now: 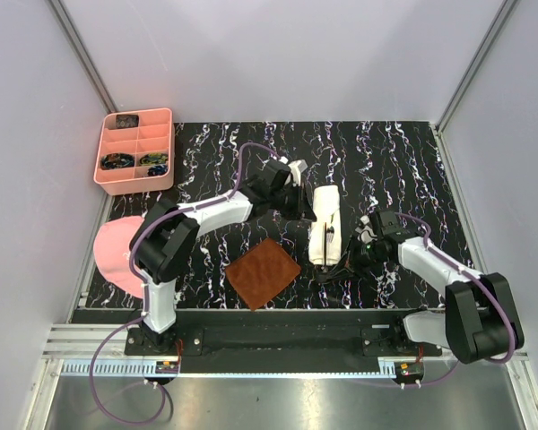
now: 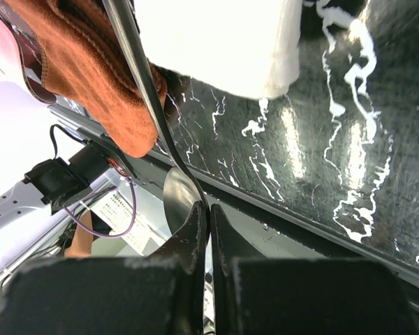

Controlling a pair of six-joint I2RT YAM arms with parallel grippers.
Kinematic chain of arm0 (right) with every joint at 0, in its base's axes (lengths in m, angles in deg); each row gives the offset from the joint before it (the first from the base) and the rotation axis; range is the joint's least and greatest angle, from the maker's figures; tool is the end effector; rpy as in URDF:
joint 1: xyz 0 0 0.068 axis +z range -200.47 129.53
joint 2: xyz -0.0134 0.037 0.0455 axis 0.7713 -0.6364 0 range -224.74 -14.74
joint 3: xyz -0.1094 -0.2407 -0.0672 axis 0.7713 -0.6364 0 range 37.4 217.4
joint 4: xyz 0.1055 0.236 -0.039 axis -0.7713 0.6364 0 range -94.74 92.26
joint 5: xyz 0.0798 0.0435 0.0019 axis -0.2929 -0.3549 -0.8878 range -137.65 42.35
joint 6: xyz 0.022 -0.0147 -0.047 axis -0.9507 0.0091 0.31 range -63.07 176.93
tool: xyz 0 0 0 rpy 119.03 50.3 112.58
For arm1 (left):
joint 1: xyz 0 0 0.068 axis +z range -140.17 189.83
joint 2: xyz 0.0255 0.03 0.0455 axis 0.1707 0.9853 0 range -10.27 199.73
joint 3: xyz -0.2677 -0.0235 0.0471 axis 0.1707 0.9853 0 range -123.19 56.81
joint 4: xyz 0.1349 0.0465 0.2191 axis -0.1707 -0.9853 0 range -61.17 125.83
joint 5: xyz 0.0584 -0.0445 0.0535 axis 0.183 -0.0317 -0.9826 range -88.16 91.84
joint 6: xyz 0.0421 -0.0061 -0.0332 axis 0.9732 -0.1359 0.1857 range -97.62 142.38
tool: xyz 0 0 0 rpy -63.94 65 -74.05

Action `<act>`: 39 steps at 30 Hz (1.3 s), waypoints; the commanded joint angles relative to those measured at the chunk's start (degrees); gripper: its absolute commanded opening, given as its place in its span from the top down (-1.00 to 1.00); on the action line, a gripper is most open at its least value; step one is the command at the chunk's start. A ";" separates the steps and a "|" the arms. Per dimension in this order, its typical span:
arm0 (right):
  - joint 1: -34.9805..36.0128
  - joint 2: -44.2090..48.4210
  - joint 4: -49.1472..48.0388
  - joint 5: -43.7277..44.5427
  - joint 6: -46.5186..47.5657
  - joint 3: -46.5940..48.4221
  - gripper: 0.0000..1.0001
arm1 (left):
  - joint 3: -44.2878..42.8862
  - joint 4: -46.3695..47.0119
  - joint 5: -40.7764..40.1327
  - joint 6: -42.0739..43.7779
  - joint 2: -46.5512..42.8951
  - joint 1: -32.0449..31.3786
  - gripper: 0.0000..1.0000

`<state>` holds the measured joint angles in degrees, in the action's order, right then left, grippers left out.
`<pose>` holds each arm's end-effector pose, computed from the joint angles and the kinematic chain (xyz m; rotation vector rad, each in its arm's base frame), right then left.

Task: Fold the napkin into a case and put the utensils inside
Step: Insert the spoon into the folded napkin.

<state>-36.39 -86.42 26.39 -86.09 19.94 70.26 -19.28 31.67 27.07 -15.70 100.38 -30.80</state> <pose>0.1890 0.0703 0.1616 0.4016 2.8830 1.1354 0.3178 -0.2926 0.2045 0.3184 2.4507 -1.1730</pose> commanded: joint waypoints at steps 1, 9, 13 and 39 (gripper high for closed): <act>-1.16 -2.58 -1.16 -3.22 2.01 3.08 1.00 | -2.48 1.61 -1.24 1.17 0.62 -0.69 0.82; -2.57 -2.76 -1.25 -4.54 2.36 2.21 1.00 | -2.66 1.44 -1.15 1.52 1.15 -1.57 0.84; -2.66 -4.25 -1.34 -4.81 2.28 3.44 1.00 | -2.48 1.70 -0.54 0.91 2.20 -2.09 0.86; -6.53 -14.89 -1.87 -6.65 6.14 10.11 1.00 | 2.97 3.90 -0.10 0.73 0.18 -3.32 0.91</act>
<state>-42.25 -99.67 25.93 -90.48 24.16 77.30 -17.25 32.61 26.94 -15.37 102.45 -33.86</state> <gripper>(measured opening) 0.011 0.050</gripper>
